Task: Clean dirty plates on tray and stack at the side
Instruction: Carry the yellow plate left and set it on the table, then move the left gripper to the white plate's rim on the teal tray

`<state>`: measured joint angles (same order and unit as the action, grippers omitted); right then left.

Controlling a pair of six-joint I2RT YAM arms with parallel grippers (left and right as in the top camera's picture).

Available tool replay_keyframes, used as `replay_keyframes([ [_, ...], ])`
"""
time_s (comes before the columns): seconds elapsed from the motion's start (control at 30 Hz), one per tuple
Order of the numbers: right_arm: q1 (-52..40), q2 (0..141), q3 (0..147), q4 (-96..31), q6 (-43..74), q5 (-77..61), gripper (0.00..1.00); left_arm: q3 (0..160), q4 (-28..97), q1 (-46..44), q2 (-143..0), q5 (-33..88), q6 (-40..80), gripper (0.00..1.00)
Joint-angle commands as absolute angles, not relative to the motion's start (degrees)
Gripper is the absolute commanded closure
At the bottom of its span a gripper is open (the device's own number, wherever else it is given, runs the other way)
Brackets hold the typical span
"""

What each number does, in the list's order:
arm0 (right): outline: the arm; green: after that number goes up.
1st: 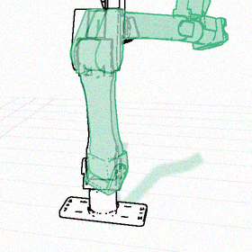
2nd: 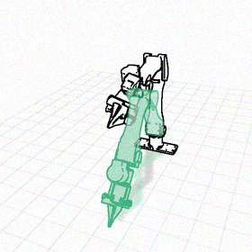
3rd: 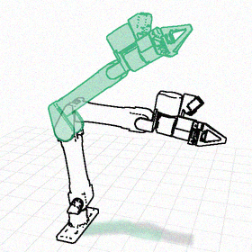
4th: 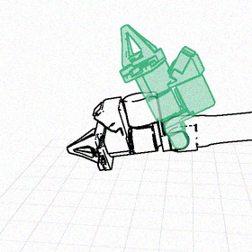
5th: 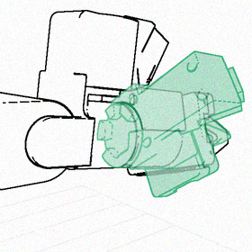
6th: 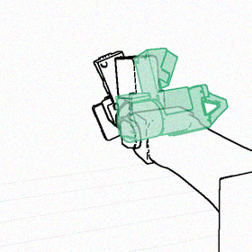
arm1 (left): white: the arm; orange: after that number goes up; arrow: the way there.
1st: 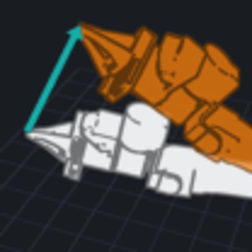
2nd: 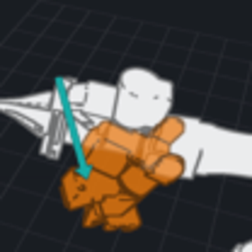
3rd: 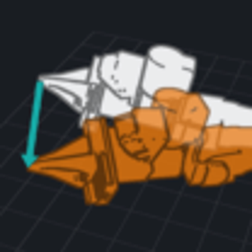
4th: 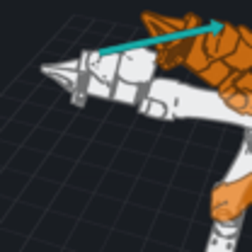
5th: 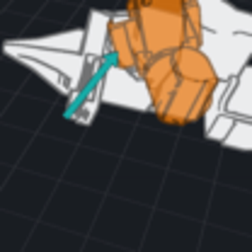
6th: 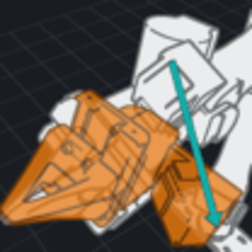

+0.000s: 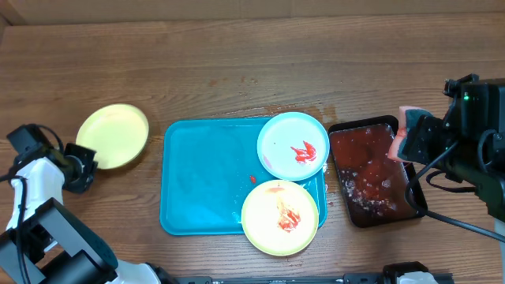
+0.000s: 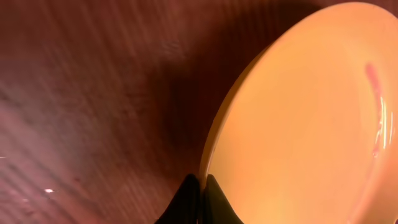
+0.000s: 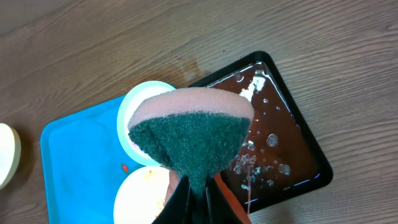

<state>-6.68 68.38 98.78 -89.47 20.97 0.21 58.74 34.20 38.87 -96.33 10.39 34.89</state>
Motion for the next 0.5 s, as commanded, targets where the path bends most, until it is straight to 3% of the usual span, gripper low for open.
replay_keyframes([
  [0.0, -6.35, 68.12, 99.11, -89.19, 21.21, -0.16, 0.96, 58.39, 34.22, 38.98, -95.13, 5.23, 34.98, 0.95],
  [0.17, -6.35, 68.12, 99.11, -89.3, 21.19, -0.14, 0.96, 58.39, 34.59, 38.98, -95.13, 4.47, 33.32, 0.95],
  [0.3, -6.35, 68.12, 99.11, -89.27, 21.19, -0.14, 0.96, 58.39, 35.33, 38.98, -95.13, 4.49, 32.91, 0.82],
  [0.47, -6.35, 68.12, 99.11, -89.25, 20.93, -0.14, 0.96, 58.39, 36.23, 38.96, -95.11, 4.93, 32.73, 0.77],
])
